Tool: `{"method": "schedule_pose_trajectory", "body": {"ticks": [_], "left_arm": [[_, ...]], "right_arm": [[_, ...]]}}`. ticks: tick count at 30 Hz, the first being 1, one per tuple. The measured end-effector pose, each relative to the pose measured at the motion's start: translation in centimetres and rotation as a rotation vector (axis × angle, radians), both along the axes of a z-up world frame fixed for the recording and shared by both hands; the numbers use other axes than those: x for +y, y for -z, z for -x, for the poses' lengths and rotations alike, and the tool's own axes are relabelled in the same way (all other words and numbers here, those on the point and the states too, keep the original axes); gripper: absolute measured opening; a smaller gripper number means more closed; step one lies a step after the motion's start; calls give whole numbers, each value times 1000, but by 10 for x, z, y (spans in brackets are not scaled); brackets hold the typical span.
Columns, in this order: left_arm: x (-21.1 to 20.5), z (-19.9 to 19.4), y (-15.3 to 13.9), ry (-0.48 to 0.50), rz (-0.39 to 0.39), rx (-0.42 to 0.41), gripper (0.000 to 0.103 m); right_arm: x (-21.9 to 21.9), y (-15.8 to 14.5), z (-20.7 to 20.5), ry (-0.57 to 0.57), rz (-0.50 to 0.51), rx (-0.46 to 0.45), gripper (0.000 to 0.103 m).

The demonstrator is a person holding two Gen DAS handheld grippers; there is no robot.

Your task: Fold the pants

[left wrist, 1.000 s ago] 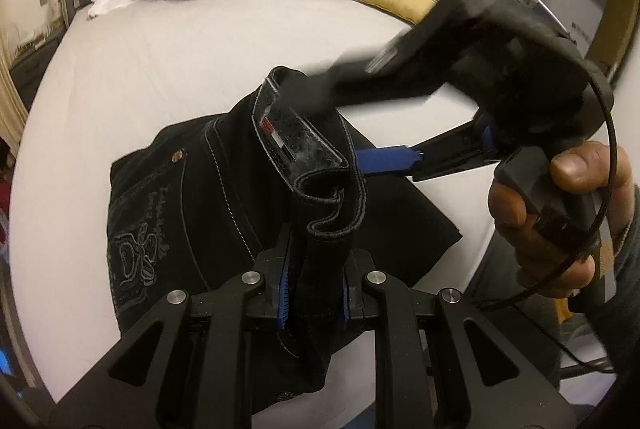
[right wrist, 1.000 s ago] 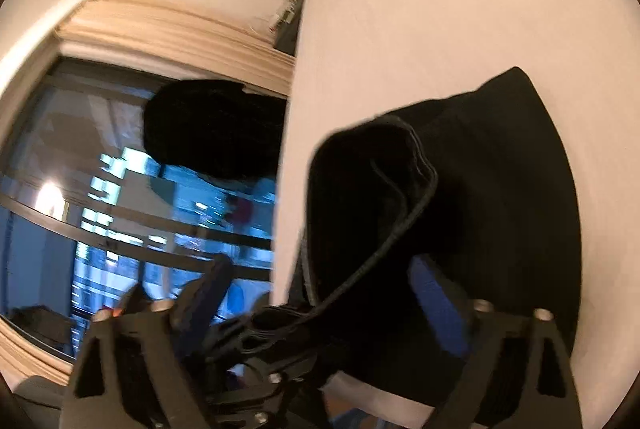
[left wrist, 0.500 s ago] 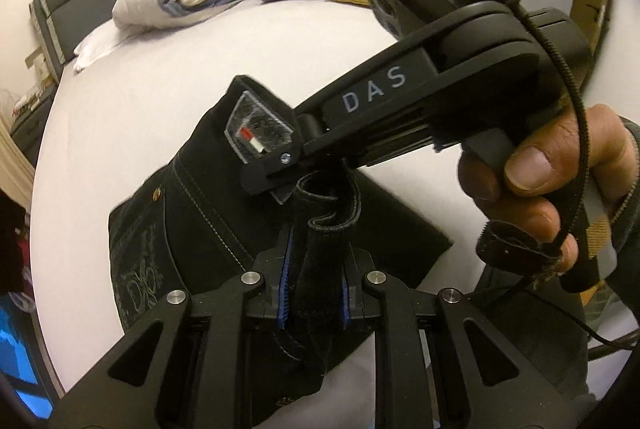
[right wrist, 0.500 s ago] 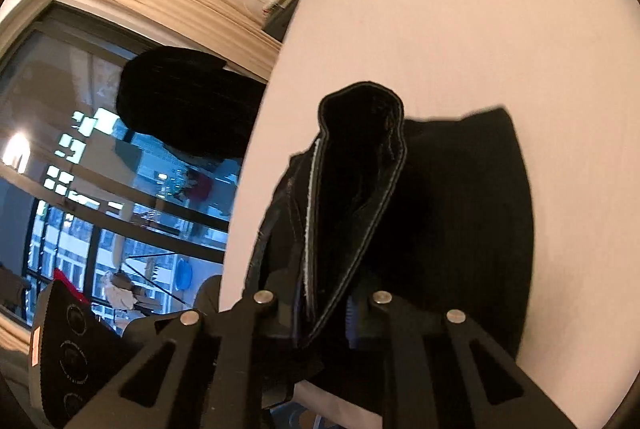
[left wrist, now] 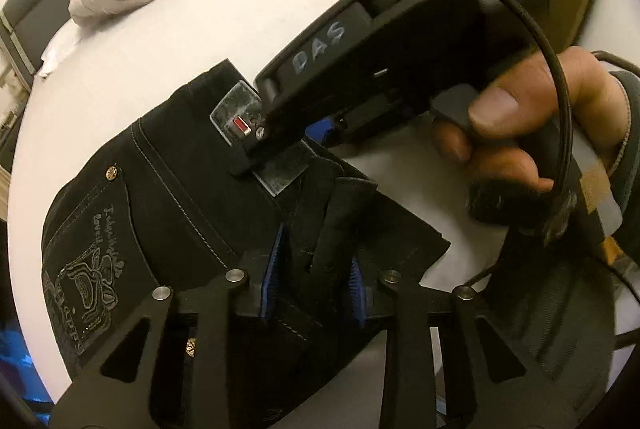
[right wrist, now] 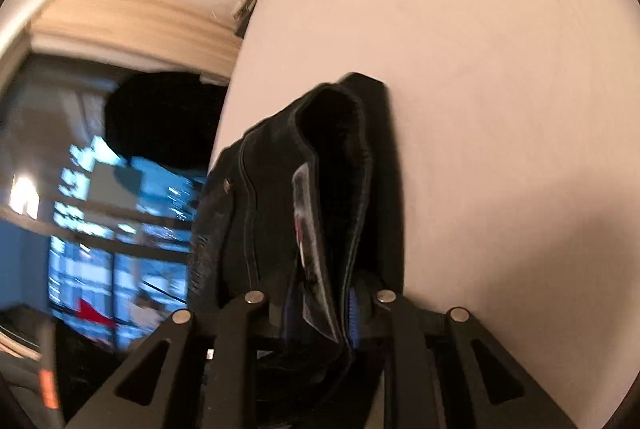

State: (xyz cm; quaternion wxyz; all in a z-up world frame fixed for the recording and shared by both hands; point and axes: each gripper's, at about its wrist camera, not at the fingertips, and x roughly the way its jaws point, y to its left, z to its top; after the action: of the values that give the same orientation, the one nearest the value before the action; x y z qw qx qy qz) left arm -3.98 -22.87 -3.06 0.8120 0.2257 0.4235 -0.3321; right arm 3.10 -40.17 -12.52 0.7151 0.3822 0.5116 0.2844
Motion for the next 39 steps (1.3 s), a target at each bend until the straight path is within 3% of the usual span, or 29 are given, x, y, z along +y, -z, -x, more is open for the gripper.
{"method": "schedule_pose_trajectory", "body": {"ticks": [3,5,7,9,13,15,17,18,19,20,22,24,25,29,31,33,34,35,36,39], "left_arm": [[15,8,-18,27,119,64,66],[36,15,-40,25,206,85,72],[62,23,-58,-2,246,47,77],[87,20,-70,-57,292,28,77],[138,-8,-62,-211,388,89,77],[149,-13,-50,-238,414,114,77],[162,-34,-20,-272,383,183,77],[165,-35,-5,-276,380,224,77],[170,-34,8,-281,403,242,76],[172,-31,9,-275,417,233,76],[174,-28,-1,-261,428,224,77],[180,-32,-15,-260,475,205,77],[185,-37,-25,-256,506,183,77],[193,-88,-39,-246,566,168,76],[193,-122,-29,-239,592,241,65],[197,-144,-4,-268,596,347,40],[201,-153,16,-281,604,415,33],[205,-155,30,-286,611,443,31],[208,-153,36,-281,632,434,31],[213,-139,23,-286,640,377,31]], "right_arm": [[-17,-13,6,64,2,-33,50],[-34,-27,12,150,47,-39,73],[-48,-43,20,183,71,-71,73],[-45,-62,31,155,7,-132,73],[6,-87,54,-29,-73,-266,72],[27,-74,58,-71,-36,-231,72],[32,-41,54,-69,6,-114,72],[30,-27,52,-55,24,-80,54],[23,-17,53,-21,38,-58,24],[15,-11,53,7,22,-35,9],[8,-12,56,30,8,-21,7],[14,-28,58,17,51,-66,12],[14,-36,57,16,37,-87,21],[24,-64,43,8,-32,-183,25],[29,-63,30,-5,-28,-184,25],[32,-44,23,-14,1,-128,25],[35,-23,16,-9,55,-51,21],[28,-7,11,-5,68,0,7],[24,8,15,14,69,26,0],[20,2,25,42,24,-10,1]]}}
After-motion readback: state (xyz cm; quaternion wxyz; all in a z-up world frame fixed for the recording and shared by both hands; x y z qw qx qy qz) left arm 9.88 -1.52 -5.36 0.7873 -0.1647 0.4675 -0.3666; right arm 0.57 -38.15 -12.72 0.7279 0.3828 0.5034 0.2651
